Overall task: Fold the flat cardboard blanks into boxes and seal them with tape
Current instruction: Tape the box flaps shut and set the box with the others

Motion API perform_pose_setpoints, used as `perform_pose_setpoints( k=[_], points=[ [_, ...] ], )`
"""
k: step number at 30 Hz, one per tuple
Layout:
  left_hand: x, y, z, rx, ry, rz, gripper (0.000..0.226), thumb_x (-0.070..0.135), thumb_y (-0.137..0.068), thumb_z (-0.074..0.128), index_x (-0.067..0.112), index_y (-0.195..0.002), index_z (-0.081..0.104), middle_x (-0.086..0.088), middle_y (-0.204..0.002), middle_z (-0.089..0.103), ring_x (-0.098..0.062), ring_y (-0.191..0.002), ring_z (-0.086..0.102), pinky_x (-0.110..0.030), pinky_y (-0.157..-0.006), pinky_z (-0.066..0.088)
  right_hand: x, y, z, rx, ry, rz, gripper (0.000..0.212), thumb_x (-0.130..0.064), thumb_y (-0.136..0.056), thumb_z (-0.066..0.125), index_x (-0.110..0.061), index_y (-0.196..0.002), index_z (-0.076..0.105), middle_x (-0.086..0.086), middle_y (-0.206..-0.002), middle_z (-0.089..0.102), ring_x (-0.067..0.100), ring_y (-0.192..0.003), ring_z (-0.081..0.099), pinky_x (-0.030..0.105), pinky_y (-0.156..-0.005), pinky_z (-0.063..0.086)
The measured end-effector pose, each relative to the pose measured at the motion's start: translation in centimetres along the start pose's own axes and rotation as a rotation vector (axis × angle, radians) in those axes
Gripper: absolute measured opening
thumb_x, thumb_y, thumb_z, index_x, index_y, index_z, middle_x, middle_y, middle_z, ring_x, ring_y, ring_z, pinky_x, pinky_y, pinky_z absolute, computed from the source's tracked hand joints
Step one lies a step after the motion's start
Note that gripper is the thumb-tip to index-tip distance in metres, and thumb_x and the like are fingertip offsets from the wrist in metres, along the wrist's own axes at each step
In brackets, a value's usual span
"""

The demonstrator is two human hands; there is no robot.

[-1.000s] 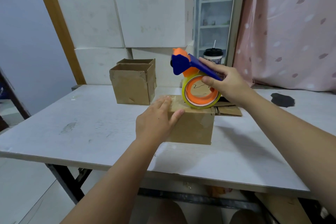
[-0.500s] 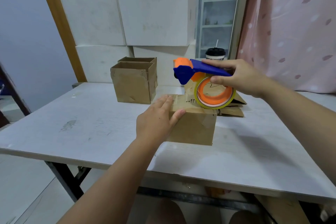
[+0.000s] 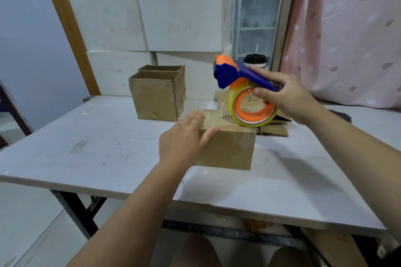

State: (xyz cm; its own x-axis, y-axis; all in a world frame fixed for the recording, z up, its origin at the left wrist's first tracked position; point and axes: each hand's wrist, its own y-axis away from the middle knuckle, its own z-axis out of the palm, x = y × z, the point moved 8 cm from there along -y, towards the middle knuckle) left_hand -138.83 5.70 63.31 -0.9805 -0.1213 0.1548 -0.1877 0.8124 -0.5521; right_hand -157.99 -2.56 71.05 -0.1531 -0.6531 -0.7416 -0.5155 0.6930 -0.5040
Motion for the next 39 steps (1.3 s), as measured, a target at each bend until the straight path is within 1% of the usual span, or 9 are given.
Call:
perform_pose_setpoints(
  k=[5, 8, 12, 16, 20, 25, 32, 35, 39],
  points=[
    [0.0, -0.1, 0.0, -0.01, -0.013, 0.006, 0.093, 0.078, -0.071, -0.004, 0.034, -0.14, 0.041, 0.016, -0.145, 0.041, -0.006, -0.13, 0.041, -0.023, -0.063, 0.034, -0.7, -0.7, -0.2, -0.095, 0.096, 0.001, 0.051, -0.045, -0.069, 0.068, -0.068, -0.111, 0.052, -0.041, -0.105, 0.06, -0.013, -0.094, 0.059, 0.003, -0.076, 0.043],
    [0.1, 0.0, 0.0, -0.007, -0.005, 0.003, 0.09, 0.077, -0.073, -0.001, 0.034, -0.139, 0.042, 0.015, -0.145, 0.042, -0.006, -0.129, 0.042, -0.023, -0.063, 0.033, -0.8, -0.7, -0.3, -0.133, 0.132, 0.011, 0.052, -0.05, -0.067, 0.067, -0.073, -0.109, 0.049, -0.042, -0.103, 0.06, -0.012, -0.093, 0.06, 0.002, -0.071, 0.044],
    [0.1, 0.0, 0.1, -0.005, 0.009, -0.005, 0.09, 0.077, -0.074, 0.0, 0.033, -0.139, 0.043, 0.014, -0.145, 0.042, -0.008, -0.13, 0.042, -0.024, -0.065, 0.035, -0.6, -0.2, -0.2, -0.085, 0.075, -0.001, 0.052, -0.049, -0.072, 0.063, -0.06, -0.121, 0.049, -0.034, -0.107, 0.062, -0.016, -0.082, 0.058, 0.004, -0.069, 0.043],
    [0.2, 0.0, 0.0, -0.002, 0.039, -0.015, 0.089, 0.077, -0.074, 0.002, 0.033, -0.139, 0.044, 0.014, -0.145, 0.042, -0.008, -0.13, 0.041, -0.025, -0.067, 0.038, -0.5, 0.3, -0.1, 0.006, 0.075, -0.015, 0.055, -0.058, -0.08, 0.046, -0.042, -0.132, 0.043, -0.039, -0.081, 0.06, -0.015, -0.069, 0.054, 0.005, -0.063, 0.041],
    [0.2, -0.1, 0.0, -0.014, 0.011, -0.007, 0.09, 0.077, -0.073, 0.0, 0.034, -0.14, 0.041, 0.015, -0.147, 0.039, -0.007, -0.131, 0.039, -0.024, -0.066, 0.036, -0.2, 0.2, -0.3, 0.014, 0.078, -0.013, 0.044, -0.05, -0.084, 0.05, -0.049, -0.128, 0.045, -0.035, -0.082, 0.062, -0.013, -0.069, 0.056, 0.006, -0.063, 0.042],
    [0.2, 0.0, 0.0, -0.021, -0.002, 0.005, 0.09, 0.076, -0.071, -0.001, 0.036, -0.141, 0.039, 0.017, -0.147, 0.037, -0.003, -0.132, 0.037, -0.023, -0.066, 0.034, 0.0, 0.4, -1.2, 0.004, 0.064, -0.021, 0.04, -0.053, -0.08, 0.054, -0.057, -0.12, 0.049, -0.026, -0.096, 0.063, -0.006, -0.066, 0.058, 0.012, -0.064, 0.048],
    [0.1, 0.1, -0.1, -0.015, 0.001, 0.024, 0.089, 0.076, -0.072, 0.001, 0.035, -0.139, 0.043, 0.017, -0.145, 0.04, -0.003, -0.13, 0.04, -0.023, -0.066, 0.039, -0.1, 0.3, -2.2, -0.048, 0.162, -0.016, 0.037, -0.047, -0.081, 0.057, -0.053, -0.117, 0.053, -0.033, -0.1, 0.061, -0.017, -0.082, 0.057, 0.0, -0.067, 0.04],
    [0.1, 0.0, -0.2, -0.011, 0.027, 0.021, 0.087, 0.076, -0.073, 0.003, 0.034, -0.137, 0.046, 0.017, -0.144, 0.042, -0.004, -0.13, 0.04, -0.025, -0.07, 0.045, 0.9, 0.9, -2.7, -0.06, 0.2, 0.002, 0.036, -0.055, -0.081, 0.056, -0.06, -0.115, 0.05, -0.043, -0.095, 0.059, -0.014, -0.081, 0.057, -0.001, -0.065, 0.038],
    [0.1, 0.1, -0.2, -0.01, 0.034, 0.018, 0.088, 0.076, -0.073, 0.002, 0.034, -0.137, 0.045, 0.017, -0.145, 0.041, -0.005, -0.13, 0.041, -0.025, -0.068, 0.043, 1.2, 1.4, -2.9, 0.001, 0.198, -0.01, 0.039, -0.066, -0.075, 0.052, -0.065, -0.113, 0.049, -0.044, -0.093, 0.059, -0.01, -0.076, 0.057, 0.002, -0.063, 0.04]
  ],
)
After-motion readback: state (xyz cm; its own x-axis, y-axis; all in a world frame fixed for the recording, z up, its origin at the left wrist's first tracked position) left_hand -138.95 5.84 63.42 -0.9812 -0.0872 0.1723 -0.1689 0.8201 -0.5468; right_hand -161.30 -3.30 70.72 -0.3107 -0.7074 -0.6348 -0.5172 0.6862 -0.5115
